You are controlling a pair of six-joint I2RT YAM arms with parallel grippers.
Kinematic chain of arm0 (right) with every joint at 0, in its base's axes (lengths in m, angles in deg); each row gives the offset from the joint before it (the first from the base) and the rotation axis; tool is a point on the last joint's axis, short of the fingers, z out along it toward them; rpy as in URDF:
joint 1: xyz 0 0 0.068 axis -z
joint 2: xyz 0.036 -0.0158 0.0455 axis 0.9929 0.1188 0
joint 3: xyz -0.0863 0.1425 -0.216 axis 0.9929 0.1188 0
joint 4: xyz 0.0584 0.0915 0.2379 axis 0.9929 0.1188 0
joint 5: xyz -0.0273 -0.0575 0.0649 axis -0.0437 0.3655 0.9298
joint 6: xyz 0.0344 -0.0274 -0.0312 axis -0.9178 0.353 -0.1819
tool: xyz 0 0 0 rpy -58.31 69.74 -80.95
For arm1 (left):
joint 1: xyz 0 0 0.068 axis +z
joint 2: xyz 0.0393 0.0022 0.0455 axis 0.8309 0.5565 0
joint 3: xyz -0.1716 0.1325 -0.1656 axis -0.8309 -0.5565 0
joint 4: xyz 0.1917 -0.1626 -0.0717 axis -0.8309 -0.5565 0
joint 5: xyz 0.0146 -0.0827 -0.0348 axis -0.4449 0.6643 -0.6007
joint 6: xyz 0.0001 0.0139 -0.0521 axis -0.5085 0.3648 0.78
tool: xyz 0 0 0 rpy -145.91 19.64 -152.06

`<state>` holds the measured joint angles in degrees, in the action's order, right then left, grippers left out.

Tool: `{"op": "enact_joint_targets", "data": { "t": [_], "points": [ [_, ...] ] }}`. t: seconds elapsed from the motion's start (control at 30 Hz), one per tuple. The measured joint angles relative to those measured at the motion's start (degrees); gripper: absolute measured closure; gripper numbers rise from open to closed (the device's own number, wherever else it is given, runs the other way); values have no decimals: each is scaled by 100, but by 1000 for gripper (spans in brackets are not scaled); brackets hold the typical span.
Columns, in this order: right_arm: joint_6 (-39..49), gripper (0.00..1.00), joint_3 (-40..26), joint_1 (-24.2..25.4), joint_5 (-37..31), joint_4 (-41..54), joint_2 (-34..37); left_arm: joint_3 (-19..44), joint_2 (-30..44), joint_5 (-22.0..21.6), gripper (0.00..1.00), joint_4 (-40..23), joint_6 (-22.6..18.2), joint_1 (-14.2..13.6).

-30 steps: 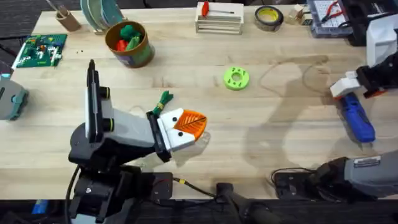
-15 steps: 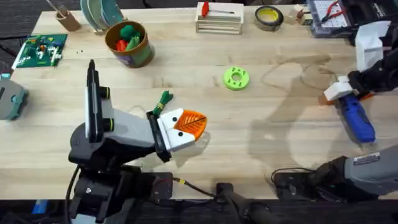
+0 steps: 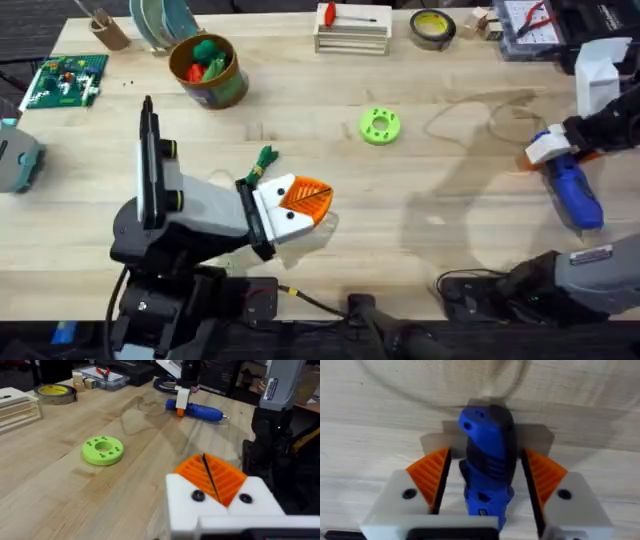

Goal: Pick up the gripper from the table and insert it into the empty holder that is missing its gripper. Then pick up a screw, insert it into the mounting hole, and use the screwdriver to tighten it. Finally, clean up the table by picking up the vegetable and placing it into the bucket.

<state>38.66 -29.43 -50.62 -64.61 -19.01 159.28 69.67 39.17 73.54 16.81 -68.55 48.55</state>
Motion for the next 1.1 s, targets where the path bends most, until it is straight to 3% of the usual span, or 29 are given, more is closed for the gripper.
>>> {"op": "enact_joint_targets", "data": {
  "t": [0.1, 0.3, 0.43, 0.8, 1.1],
  "points": [
    [26, 262, 0, 38, 1, -32, 0, 0, 1, 0, 983, 0, 0, 0],
    [26, 638, 0, 76, -5, -81, 0, 0, 0, 0, 983, 0, 0, 0],
    [41, 967, 0, 79, 1, -64, 39, 0, 1, 0, 983, 0, -2, 0],
    [41, 983, 59, 79, 17, -108, -144, 0, 1, 0, 983, 0, 0, 0],
    [-308, 985, 63, 79, 380, -205, -1203, 0, 1, 0, 983, 0, -1, 0]
  ]
}}
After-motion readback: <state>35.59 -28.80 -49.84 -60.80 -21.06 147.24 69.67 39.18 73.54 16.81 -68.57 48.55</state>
